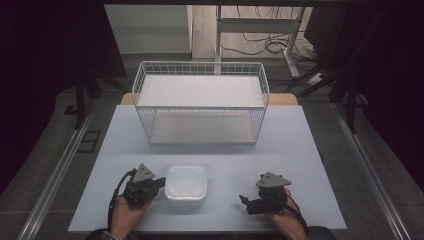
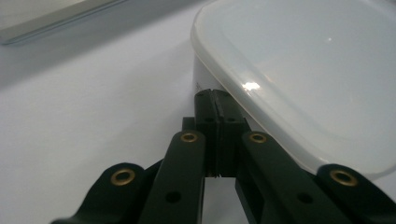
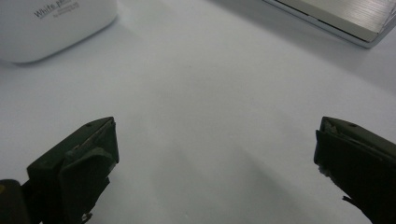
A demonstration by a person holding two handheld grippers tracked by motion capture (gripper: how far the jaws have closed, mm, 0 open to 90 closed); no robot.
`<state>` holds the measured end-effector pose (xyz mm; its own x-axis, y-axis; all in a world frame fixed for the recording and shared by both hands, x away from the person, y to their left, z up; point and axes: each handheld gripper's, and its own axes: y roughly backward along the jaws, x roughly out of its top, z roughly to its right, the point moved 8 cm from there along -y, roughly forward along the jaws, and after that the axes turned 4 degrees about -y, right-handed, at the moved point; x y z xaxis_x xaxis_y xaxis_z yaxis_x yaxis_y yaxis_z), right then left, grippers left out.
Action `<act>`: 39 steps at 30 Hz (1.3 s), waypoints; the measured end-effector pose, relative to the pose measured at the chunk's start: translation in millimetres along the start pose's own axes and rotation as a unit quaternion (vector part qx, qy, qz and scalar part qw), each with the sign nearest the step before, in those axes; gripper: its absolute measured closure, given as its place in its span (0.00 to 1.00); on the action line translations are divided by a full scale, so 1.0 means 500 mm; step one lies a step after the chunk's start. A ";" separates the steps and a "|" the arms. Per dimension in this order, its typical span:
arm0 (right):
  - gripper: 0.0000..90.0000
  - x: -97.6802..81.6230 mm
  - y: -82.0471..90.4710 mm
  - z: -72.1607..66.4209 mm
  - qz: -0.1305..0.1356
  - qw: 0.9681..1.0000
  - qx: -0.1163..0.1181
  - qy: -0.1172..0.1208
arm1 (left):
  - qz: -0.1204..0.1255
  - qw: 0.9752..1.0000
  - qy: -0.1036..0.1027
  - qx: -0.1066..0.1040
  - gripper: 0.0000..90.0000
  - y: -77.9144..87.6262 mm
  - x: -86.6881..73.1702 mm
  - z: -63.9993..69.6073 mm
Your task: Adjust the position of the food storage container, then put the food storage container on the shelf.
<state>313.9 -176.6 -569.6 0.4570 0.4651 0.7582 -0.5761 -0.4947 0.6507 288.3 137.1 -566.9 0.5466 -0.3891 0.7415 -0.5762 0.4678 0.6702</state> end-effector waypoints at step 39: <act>0.01 0.009 0.000 -0.020 0.012 0.998 0.057 -0.027 | 0.043 0.998 -0.020 -0.029 0.06 -0.017 0.006 0.013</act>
<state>309.2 -167.3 -566.5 0.4808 0.4135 0.7732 -0.5087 -0.5867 0.6301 290.9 126.9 -569.9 0.4701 -0.3766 0.7982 -0.5839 0.5454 0.6013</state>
